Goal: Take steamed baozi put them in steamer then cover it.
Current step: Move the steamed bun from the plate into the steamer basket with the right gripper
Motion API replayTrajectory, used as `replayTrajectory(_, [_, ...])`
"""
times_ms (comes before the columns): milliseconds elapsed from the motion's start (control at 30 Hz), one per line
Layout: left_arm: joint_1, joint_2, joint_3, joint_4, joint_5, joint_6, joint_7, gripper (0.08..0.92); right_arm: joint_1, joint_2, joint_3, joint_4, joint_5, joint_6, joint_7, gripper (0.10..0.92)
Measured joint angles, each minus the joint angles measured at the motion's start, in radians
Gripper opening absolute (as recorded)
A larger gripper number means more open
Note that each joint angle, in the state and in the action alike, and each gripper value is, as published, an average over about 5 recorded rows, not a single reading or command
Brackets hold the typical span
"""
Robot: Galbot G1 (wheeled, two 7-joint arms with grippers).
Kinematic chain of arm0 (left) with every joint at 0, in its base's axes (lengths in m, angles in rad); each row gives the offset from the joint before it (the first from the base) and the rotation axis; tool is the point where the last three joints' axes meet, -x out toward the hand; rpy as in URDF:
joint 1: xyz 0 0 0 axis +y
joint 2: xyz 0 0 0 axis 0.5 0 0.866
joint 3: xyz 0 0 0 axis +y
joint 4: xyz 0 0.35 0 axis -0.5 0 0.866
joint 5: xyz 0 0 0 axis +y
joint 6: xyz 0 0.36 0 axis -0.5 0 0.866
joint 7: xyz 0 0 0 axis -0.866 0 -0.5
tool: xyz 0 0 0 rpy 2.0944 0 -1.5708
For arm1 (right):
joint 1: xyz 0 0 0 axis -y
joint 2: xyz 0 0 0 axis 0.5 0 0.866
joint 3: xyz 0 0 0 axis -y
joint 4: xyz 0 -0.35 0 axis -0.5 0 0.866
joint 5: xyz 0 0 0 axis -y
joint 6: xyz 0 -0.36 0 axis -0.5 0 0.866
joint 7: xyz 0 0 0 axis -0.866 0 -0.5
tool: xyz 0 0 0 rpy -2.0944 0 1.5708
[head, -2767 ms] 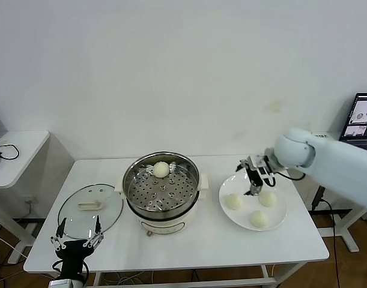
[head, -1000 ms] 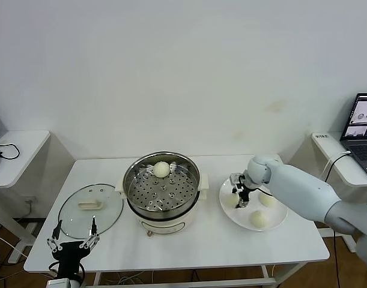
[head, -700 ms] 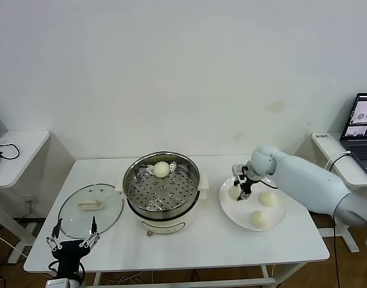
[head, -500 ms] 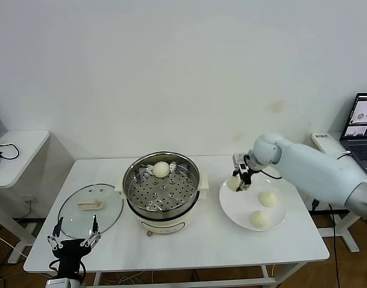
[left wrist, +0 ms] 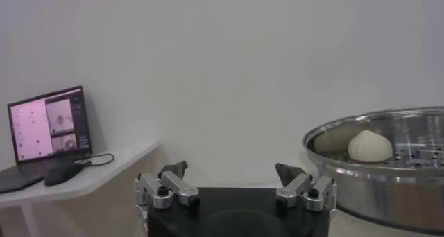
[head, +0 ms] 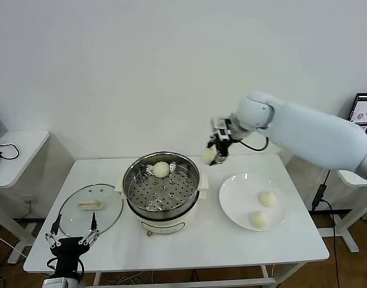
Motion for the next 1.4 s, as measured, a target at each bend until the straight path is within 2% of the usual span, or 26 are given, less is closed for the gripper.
replayTrajectory(267, [0.01, -0.005, -0.021, -0.008, -0.01, 0.0, 0.0, 0.823, -0.029, 0.159, -0.002, -0.067, 0.052, -0.045, 0.041, 0.619])
replayTrajectory(633, [0.016, -0.021, -0.024, -0.013, -0.01, -0.003, 0.0, 0.823, -0.112, 0.353, 0.002, -0.22, 0.044, -0.065, 0.062, 0.619])
replayTrajectory(1133, [0.015, -0.02, -0.019, -0.019, -0.009, -0.005, -0.001, 0.823, -0.2, 0.482, 0.018, -0.375, -0.001, -0.064, 0.081, 0.62])
replayTrajectory(1233, [0.016, -0.022, -0.019, -0.022, -0.009, -0.006, -0.001, 0.823, -0.212, 0.492, 0.018, -0.393, -0.008, -0.065, 0.082, 0.649])
replayTrajectory(1400, [0.017, -0.025, -0.015, -0.027, -0.008, -0.006, -0.001, 0.823, -0.223, 0.501, 0.02, -0.405, -0.014, -0.063, 0.082, 0.776])
